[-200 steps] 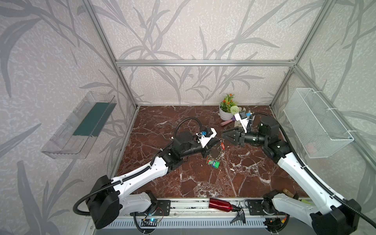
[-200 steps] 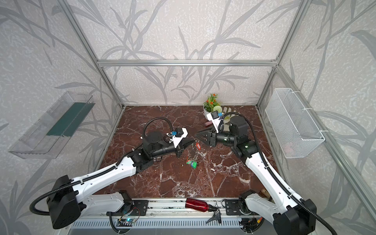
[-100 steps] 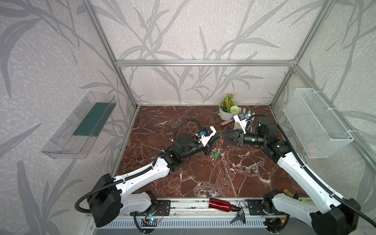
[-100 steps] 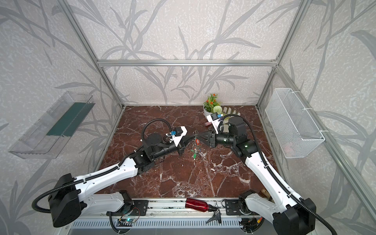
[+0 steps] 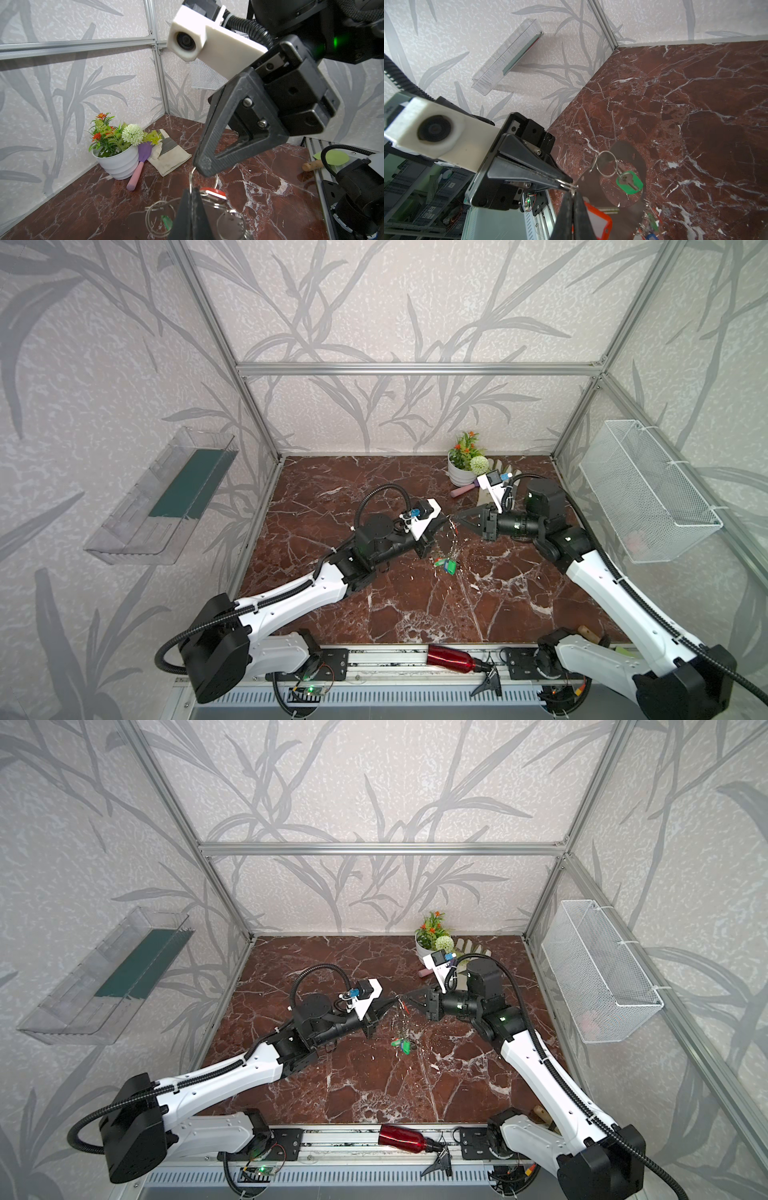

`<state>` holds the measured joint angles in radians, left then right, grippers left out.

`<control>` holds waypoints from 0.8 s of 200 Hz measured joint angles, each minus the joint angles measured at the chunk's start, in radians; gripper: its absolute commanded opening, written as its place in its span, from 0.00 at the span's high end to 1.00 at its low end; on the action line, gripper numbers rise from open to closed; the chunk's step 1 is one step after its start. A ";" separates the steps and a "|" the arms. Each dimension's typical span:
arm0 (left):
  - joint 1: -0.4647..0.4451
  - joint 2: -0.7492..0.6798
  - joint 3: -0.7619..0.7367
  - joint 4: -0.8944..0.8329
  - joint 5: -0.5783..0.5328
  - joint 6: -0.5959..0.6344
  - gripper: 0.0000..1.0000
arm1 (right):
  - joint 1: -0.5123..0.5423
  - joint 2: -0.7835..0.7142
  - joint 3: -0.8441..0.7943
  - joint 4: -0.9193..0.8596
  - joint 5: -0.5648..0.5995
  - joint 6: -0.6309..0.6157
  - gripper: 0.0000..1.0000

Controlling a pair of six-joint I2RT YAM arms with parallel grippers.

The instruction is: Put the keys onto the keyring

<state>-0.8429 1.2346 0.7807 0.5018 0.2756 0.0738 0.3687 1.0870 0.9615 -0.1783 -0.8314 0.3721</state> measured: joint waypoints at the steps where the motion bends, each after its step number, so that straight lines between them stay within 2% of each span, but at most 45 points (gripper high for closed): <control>1: 0.000 0.000 0.000 0.000 0.000 0.000 1.00 | 0.000 0.000 0.000 0.000 0.000 0.001 0.98; 77: 0.000 -0.019 -0.001 -0.002 0.006 -0.027 1.00 | 0.000 0.006 -0.001 -0.002 -0.006 -0.007 1.00; 160: -0.002 -0.020 -0.013 0.045 0.005 -0.066 1.00 | -0.008 0.073 0.000 0.009 -0.074 -0.005 0.85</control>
<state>-0.8448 1.2148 0.7673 0.5465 0.2810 0.0082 0.3607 1.1599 0.9615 -0.1696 -0.9051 0.3668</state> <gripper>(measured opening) 0.048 0.121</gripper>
